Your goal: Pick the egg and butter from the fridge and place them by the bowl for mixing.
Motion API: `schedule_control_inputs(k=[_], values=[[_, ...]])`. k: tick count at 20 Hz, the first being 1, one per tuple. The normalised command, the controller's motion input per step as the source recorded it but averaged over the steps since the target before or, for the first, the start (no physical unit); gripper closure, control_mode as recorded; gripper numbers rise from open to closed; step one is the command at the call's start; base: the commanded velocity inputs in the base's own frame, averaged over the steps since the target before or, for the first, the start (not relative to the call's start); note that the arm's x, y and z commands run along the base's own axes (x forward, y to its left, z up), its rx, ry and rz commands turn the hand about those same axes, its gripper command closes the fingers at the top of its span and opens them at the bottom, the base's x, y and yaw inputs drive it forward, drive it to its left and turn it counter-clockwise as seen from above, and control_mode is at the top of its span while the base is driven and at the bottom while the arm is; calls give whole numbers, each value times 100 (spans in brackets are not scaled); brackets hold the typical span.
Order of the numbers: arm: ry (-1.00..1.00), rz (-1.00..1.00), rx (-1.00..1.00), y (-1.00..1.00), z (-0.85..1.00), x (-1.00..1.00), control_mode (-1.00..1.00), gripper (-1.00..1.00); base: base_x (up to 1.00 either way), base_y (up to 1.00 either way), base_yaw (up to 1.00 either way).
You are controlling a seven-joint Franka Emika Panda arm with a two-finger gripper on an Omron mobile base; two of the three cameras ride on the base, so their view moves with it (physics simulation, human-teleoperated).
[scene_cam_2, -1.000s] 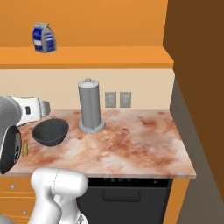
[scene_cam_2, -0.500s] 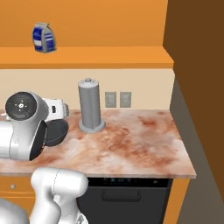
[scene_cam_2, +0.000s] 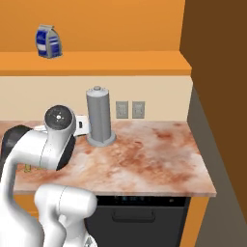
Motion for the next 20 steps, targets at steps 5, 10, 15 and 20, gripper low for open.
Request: schedule_control_inputs(k=[5,10,15,20], values=[[1,1,1,-20,-83,52,-100,100,0,0,0],[-4,17,3,-13,-75,24,-100,100,0,0,0],[-16,23,0,0,-65,25,-100,100,0,0,0],[-6,26,6,1,-59,54,-100,100,0,0,0]])
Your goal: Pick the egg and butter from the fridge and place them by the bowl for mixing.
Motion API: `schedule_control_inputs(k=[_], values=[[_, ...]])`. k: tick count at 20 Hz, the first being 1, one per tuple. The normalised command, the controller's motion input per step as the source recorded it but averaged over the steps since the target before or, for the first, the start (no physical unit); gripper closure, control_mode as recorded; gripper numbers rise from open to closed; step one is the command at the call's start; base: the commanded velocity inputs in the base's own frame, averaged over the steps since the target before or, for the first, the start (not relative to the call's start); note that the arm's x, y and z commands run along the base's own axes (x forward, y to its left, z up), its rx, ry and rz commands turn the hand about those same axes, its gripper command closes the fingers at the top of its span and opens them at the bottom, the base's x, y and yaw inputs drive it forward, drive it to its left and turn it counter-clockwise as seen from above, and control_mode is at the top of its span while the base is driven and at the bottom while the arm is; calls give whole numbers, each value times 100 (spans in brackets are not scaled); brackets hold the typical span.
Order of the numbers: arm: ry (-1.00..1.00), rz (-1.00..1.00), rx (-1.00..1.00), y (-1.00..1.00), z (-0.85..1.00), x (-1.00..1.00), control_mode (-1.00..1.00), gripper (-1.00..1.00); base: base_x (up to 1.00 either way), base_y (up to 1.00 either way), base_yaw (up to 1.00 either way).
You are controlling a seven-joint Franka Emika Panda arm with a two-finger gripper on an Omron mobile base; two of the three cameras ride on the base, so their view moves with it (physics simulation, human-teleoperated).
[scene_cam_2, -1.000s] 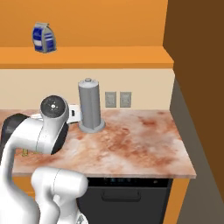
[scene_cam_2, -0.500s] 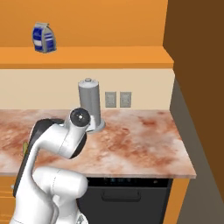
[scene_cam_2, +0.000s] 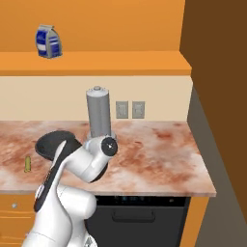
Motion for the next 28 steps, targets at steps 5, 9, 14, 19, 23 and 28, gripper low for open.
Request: schedule_control_inputs(k=[5,9,14,19,23,28], values=[[-1,27,11,5,-39,55,-100,100,0,0,0],[0,26,13,22,-29,39,-100,100,0,0,0],[0,19,8,23,-21,25,-100,100,0,0,0],[0,9,5,40,-23,14,-100,100,0,0,0],[0,5,2,47,-37,22,-100,100,0,0,0],[0,4,0,22,-50,41,-100,100,0,0,0]])
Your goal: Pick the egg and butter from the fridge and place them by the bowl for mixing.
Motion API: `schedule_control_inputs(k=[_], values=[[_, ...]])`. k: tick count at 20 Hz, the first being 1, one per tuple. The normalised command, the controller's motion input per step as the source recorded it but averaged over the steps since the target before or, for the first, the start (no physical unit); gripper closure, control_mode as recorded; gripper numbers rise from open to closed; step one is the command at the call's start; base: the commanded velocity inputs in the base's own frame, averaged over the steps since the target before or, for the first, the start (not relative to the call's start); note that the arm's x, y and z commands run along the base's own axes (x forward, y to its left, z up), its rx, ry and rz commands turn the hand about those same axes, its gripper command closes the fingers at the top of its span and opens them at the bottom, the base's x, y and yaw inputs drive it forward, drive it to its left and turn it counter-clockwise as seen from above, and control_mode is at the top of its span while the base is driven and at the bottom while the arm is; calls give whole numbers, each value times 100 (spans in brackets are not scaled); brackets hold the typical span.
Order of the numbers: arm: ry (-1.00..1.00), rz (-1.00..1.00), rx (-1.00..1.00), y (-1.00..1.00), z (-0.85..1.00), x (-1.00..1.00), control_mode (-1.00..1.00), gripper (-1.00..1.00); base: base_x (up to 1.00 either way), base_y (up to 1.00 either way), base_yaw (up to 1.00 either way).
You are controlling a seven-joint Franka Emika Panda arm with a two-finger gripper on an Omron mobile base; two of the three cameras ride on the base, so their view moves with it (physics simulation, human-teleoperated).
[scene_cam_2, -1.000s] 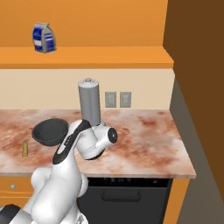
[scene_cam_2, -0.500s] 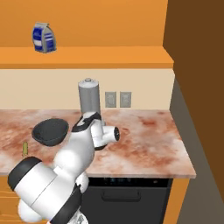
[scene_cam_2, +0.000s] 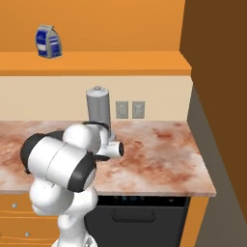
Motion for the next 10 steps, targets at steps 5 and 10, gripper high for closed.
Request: schedule_control_inputs(k=[5,10], values=[[-11,7,3,-12,-25,26,-100,100,0,0,0],[-10,0,16,-39,28,-24,-100,100,0,0,0]])
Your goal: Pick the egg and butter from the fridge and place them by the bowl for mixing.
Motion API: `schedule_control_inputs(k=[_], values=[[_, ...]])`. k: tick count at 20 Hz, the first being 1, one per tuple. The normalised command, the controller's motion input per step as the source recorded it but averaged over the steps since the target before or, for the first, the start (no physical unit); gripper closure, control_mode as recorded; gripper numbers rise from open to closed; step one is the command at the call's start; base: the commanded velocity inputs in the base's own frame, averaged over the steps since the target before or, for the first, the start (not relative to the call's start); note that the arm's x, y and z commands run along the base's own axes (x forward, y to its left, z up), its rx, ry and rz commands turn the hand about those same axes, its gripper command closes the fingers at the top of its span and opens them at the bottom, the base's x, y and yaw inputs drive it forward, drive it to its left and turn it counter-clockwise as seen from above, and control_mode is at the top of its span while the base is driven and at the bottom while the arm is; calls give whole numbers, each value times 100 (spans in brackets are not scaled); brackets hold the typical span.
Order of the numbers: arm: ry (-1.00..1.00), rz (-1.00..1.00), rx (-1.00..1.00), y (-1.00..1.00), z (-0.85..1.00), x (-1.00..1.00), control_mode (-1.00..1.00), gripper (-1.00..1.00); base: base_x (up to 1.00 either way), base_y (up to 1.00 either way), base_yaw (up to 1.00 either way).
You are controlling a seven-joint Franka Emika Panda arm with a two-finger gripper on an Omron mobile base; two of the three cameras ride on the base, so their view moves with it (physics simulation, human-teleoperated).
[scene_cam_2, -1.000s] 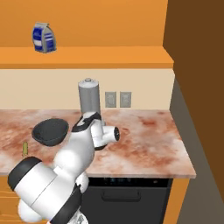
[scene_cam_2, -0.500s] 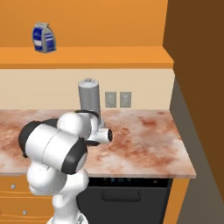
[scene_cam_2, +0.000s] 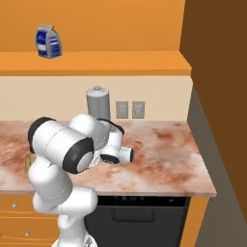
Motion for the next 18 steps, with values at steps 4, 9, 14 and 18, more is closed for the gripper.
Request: schedule_control_inputs(k=[4,9,14,18], values=[[-1,0,16,0,47,-44,-100,100,0,0,0],[0,0,15,0,65,-59,-100,100,0,0,0],[2,-2,5,1,100,-86,-100,100,0,0,0],[14,-8,0,15,100,-80,-100,100,0,0,0]])
